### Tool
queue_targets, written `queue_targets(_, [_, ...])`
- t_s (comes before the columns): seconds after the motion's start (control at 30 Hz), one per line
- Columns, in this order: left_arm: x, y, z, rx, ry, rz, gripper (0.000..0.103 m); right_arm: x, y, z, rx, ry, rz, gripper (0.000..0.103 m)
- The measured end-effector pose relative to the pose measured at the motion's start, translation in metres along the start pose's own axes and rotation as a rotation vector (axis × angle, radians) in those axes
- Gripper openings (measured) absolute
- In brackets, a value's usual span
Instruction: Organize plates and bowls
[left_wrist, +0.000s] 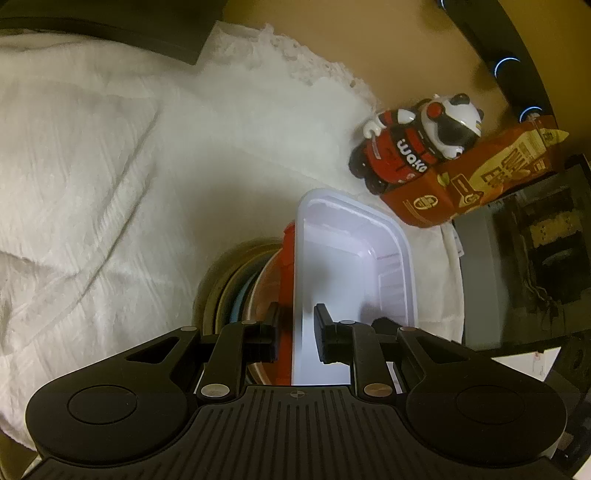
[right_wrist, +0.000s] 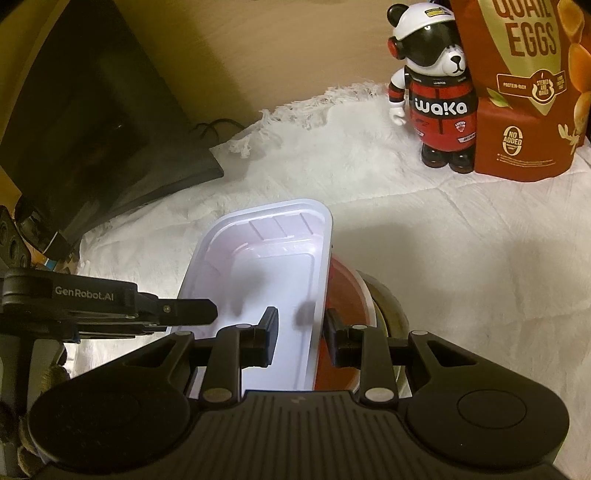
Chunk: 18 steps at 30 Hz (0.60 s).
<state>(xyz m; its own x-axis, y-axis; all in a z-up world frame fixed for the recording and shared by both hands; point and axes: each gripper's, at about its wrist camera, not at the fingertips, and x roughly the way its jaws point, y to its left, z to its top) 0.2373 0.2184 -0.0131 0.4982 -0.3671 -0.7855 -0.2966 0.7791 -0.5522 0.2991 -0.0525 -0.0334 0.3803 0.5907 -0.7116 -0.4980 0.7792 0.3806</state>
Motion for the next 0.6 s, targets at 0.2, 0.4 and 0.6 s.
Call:
queue_targets(0.2, [0.002, -0.001, -0.003, 0.007, 0.005, 0.003, 0.021, -0.001, 0.0, 0.0, 0.006, -0.003, -0.006, 0.028])
queue_targets(0.4, [0.006, 0.003, -0.004, -0.003, 0.016, 0.004, 0.021, -0.004, 0.006, 0.001, -0.016, -0.02, -0.006, 0.028])
queue_targets(0.6, [0.017, 0.008, -0.01, -0.028, 0.063, -0.024, 0.021, 0.001, 0.003, 0.0, -0.015, -0.006, -0.015, 0.028])
